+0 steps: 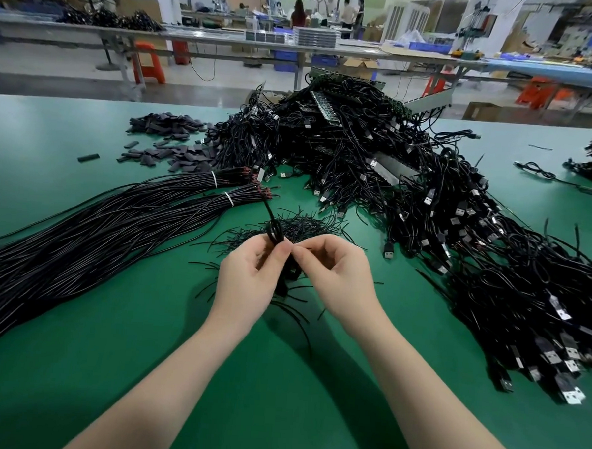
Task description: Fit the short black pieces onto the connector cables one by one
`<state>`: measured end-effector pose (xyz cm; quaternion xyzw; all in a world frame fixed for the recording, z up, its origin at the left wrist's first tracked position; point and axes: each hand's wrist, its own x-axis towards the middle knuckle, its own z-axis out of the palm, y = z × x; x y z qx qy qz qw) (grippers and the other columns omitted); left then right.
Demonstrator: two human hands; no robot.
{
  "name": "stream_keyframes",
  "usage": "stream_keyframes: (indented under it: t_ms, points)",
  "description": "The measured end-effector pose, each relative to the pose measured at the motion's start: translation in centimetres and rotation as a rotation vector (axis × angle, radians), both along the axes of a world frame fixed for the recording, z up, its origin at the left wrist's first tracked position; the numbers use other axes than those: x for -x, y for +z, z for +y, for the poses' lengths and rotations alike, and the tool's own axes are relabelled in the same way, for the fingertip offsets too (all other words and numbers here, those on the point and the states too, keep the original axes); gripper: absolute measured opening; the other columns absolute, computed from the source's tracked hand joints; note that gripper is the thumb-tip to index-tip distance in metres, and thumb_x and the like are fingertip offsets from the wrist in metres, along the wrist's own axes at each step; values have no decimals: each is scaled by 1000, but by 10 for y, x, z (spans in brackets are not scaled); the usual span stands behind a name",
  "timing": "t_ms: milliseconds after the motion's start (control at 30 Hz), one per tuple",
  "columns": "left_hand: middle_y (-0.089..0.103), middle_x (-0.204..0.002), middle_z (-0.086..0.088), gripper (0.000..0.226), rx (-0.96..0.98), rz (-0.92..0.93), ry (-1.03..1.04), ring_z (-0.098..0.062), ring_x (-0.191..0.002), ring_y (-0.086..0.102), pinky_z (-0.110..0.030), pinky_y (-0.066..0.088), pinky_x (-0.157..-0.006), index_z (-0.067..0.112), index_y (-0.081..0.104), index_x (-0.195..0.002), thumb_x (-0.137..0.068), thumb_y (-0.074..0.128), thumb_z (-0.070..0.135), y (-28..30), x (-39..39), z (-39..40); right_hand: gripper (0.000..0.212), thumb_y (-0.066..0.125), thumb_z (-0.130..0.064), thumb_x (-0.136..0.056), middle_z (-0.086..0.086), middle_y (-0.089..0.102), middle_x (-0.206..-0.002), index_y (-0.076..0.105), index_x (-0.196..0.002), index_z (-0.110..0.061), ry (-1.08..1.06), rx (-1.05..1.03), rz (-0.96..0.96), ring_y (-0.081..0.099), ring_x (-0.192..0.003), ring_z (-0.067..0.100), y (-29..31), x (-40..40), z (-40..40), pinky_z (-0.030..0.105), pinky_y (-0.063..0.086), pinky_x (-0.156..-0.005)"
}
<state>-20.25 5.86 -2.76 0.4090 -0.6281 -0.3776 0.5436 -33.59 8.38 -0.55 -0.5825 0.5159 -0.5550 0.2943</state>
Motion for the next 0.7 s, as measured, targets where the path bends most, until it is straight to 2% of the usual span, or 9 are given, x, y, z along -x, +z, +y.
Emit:
stream_keyframes:
  t_ms: [167, 333, 500, 700]
  points:
    - [71, -89, 20, 14, 78, 19, 39, 2, -84, 66, -8, 47, -72, 36, 64, -91, -98, 57, 25, -3, 0, 5, 10, 69, -19, -89, -9, 68, -73, 70, -79, -23, 14, -53, -36, 59, -66, 3, -3, -8, 1, 18, 48, -64]
    - [72, -88, 16, 14, 52, 94, 69, 0, -84, 67, -9, 47, -73, 28, 67, -91, -97, 58, 19, -6, 0, 2, 8, 67, -18, -90, -10, 73, -81, 73, -87, -22, -3, -56, -52, 65, -75, 2, -3, -13, 2, 17, 51, -70]
    - [74, -88, 12, 18, -5, 134, 72, -4, -85, 68, -13, 49, -75, 30, 69, -89, -96, 60, 16, -9, 0, 0, 8, 79, -18, -79, -4, 76, -82, 77, -86, -23, 49, -120, -157, 71, -81, 18, 1, -12, 4, 27, 58, -76]
    - [76, -88, 6, 9, -44, 167, 33, -5, -82, 69, -13, 50, -73, 25, 73, -90, -92, 64, 27, -12, 2, 2, 12, 78, -8, -79, -2, 75, -76, 77, -79, -21, 148, -223, -316, 68, -70, 4, 5, -2, 4, 14, 50, -65]
